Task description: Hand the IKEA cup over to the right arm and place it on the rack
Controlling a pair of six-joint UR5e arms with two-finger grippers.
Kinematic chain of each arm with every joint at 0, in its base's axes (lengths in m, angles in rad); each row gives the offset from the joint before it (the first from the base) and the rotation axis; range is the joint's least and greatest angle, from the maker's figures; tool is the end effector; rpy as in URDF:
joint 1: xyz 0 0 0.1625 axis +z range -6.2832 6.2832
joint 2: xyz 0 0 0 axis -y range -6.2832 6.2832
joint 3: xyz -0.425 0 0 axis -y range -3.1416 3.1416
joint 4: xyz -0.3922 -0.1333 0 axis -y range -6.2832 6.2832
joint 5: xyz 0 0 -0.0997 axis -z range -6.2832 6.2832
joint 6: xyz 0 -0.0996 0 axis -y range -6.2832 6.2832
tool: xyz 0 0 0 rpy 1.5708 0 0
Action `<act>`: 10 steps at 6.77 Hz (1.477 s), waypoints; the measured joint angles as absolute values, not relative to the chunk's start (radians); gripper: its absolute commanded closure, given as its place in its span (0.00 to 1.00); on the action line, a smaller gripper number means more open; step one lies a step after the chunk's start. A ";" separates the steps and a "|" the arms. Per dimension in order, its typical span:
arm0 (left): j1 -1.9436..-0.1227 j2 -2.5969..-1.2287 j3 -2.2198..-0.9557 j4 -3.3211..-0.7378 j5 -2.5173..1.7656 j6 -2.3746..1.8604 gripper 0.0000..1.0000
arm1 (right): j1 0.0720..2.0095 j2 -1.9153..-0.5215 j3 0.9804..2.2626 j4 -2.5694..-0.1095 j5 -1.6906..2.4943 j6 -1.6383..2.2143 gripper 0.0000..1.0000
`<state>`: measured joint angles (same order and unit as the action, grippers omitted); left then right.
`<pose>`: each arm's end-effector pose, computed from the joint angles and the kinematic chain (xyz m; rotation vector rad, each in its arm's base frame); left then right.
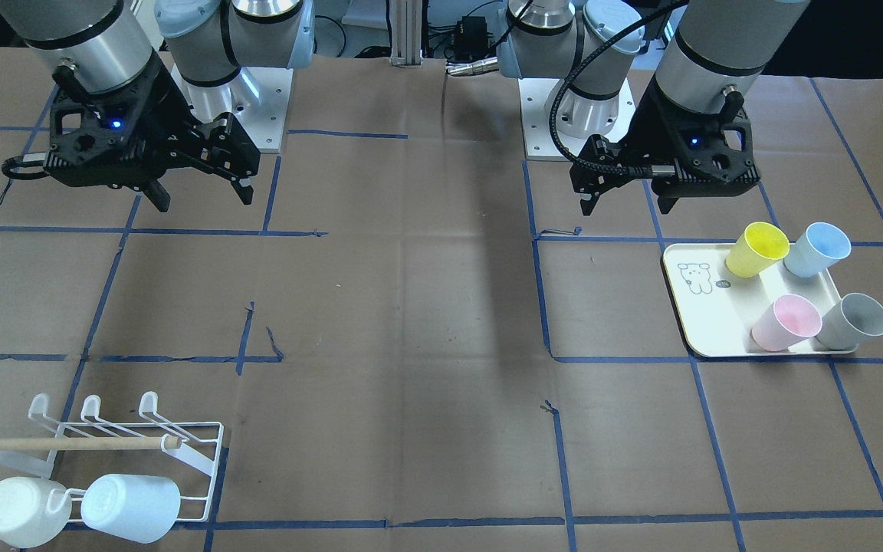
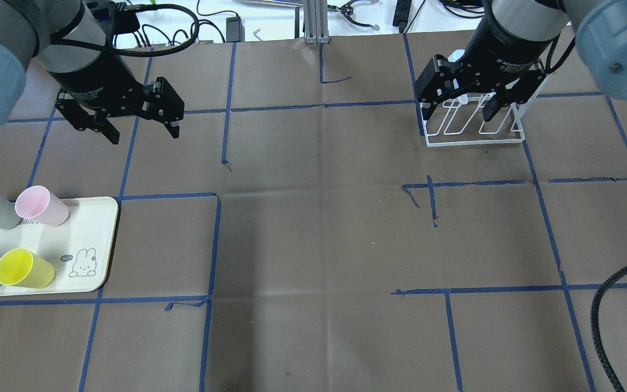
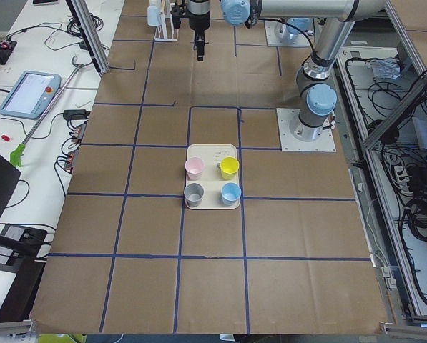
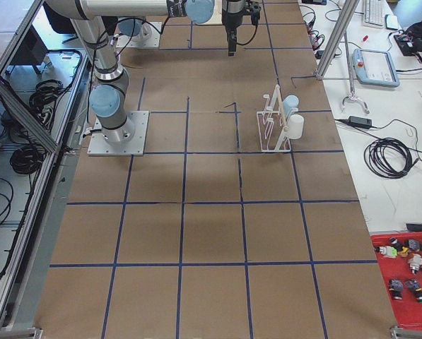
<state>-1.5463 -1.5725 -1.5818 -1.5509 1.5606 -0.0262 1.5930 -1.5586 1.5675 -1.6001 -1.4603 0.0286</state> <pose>-0.1222 -0.4964 0.4836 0.0793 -3.1304 0.0112 0.1553 -0.4957 0.4870 0.0080 3.0305 -0.0267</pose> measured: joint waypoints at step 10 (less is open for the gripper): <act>-1.543 -1.568 -1.589 -1.509 1.562 0.011 0.01 | 1.623 -1.581 1.622 -1.667 -1.527 0.089 0.00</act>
<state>-1.5425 -1.5678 -1.5892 -1.5094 1.5620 0.0106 1.6230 -1.5812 1.6224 -1.6669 -1.5273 0.0892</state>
